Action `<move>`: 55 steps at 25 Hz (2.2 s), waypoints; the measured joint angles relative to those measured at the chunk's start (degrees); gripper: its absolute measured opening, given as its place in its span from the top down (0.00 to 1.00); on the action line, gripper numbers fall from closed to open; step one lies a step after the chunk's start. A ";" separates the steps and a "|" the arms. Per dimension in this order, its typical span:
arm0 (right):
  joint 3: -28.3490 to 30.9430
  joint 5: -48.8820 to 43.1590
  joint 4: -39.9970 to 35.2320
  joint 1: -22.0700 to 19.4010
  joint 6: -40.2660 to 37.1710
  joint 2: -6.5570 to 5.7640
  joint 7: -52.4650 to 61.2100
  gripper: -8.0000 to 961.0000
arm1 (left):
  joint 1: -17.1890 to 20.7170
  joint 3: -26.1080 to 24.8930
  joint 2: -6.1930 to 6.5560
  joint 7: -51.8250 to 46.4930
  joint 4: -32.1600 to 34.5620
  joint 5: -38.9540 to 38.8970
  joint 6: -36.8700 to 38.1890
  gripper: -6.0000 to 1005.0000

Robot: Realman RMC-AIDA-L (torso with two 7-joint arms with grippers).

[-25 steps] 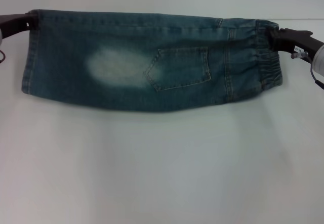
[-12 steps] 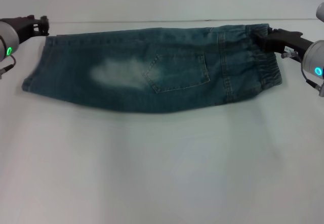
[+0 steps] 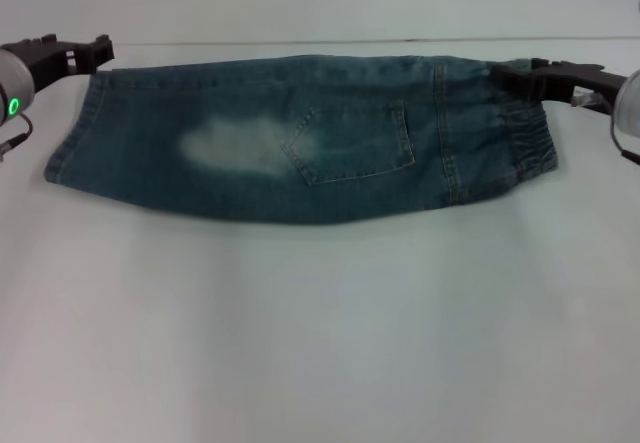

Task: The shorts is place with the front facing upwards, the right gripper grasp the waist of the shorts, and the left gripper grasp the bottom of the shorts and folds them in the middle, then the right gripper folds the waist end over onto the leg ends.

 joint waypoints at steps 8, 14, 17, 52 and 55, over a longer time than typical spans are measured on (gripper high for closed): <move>-1.93 -14.37 -7.70 0.88 -4.58 -2.92 17.59 0.30 | 3.83 -0.07 0.85 1.02 2.63 -6.42 10.24 0.20; -1.79 -20.06 -14.16 0.66 -12.83 -5.25 27.22 0.30 | 8.28 -1.83 1.17 8.62 4.82 -16.99 24.62 0.07; -1.19 -23.23 -18.20 0.21 -19.15 -6.99 33.21 0.31 | 9.90 -5.82 1.18 13.12 4.56 -20.65 34.78 0.07; -6.47 -51.54 -13.52 8.83 -22.15 -3.36 49.28 0.31 | 14.26 -9.35 1.08 18.92 -0.57 -21.03 63.53 0.09; -8.39 -51.57 -12.32 9.34 -19.74 -2.63 49.28 0.31 | 14.04 -9.35 1.08 18.92 -1.13 -21.03 63.39 0.09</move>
